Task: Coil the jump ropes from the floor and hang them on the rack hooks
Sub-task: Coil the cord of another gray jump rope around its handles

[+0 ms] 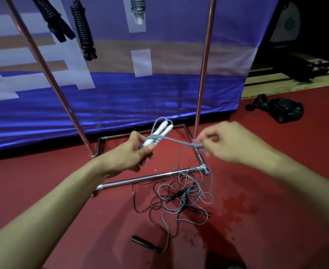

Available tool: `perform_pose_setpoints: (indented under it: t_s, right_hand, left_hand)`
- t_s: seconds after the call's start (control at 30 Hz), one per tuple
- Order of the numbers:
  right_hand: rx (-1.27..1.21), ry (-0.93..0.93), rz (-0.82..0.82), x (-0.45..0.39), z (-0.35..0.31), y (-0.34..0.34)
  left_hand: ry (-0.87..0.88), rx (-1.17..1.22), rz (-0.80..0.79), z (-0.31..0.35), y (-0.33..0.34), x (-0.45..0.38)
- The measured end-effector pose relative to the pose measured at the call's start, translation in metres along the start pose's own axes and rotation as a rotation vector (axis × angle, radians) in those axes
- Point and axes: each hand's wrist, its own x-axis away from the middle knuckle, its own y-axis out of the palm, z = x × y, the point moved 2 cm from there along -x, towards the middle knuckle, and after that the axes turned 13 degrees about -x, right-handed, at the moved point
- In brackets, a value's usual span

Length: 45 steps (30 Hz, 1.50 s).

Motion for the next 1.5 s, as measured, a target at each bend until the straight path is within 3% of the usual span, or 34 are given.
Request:
perform_pose_setpoints:
  t_s: [0.1, 0.2, 0.27, 0.33, 0.43, 0.5, 0.57, 0.63, 0.67, 0.73, 0.83, 0.9, 1.03, 1.13, 1.23, 1.3, 1.43, 1.5]
  right_hand:
    - [0.121, 0.047, -0.187, 0.007, -0.001, 0.013]
    - [0.432, -0.043, -0.175, 0.009, -0.005, 0.022]
    - [0.442, -0.139, -0.222, 0.005, -0.003, 0.032]
    - [0.164, -0.159, -0.303, -0.005, 0.006, 0.045]
    - [-0.371, 0.042, -0.359, -0.018, 0.014, 0.066]
    - [-0.467, 0.080, -0.335, -0.023, 0.016, 0.072]
    - [-0.286, 0.042, -0.299, -0.022, 0.016, 0.067]
    - [0.071, -0.084, -0.157, -0.024, 0.022, 0.056]
    - [0.130, -0.156, -0.074, -0.024, 0.024, 0.052]
    - [-0.046, -0.233, -0.046, -0.026, 0.025, 0.051]
    - [-0.576, -0.061, -0.386, -0.021, 0.014, 0.064]
    - [-0.903, 0.047, -0.508, -0.014, 0.008, 0.068]
    - [-1.208, 0.078, -0.445, -0.013, -0.006, 0.059]
    - [-1.024, -0.035, -0.341, -0.012, -0.007, 0.061]
    - [-0.610, -0.166, -0.383, -0.007, -0.001, 0.074]
    - [-0.465, -0.170, -0.381, -0.007, 0.002, 0.078]
    - [-0.476, -0.101, -0.314, -0.009, 0.002, 0.064]
    - [-0.582, -0.092, -0.375, -0.009, 0.004, 0.057]
  left_hand:
    - [0.035, -0.224, 0.078, -0.004, -0.003, -0.002]
    - [0.103, -0.383, 0.126, 0.000, -0.004, -0.003]
    - [0.164, -0.422, 0.116, 0.007, -0.002, 0.000]
    - [0.218, -0.437, 0.098, 0.017, 0.003, 0.003]
    - [0.281, -0.435, 0.091, 0.028, 0.009, 0.006]
    - [0.315, -0.442, 0.083, 0.032, 0.011, 0.008]
    - [0.333, -0.443, 0.079, 0.031, 0.009, 0.008]
    - [0.331, -0.418, 0.081, 0.029, 0.006, 0.008]
    - [0.330, -0.407, 0.083, 0.028, 0.005, 0.008]
    - [0.338, -0.384, 0.075, 0.028, 0.003, 0.009]
    - [0.363, -0.338, 0.051, 0.033, 0.002, 0.010]
    - [0.362, -0.303, 0.048, 0.034, -0.001, 0.009]
    - [0.301, -0.143, 0.013, 0.031, -0.012, 0.008]
    - [0.245, 0.061, -0.053, 0.032, -0.012, 0.009]
    - [0.180, 0.184, -0.081, 0.032, -0.005, 0.007]
    - [0.132, 0.289, -0.148, 0.028, -0.004, 0.005]
    - [0.071, 0.376, -0.259, 0.020, -0.013, 0.004]
    - [0.066, 0.418, -0.326, 0.019, -0.013, 0.004]
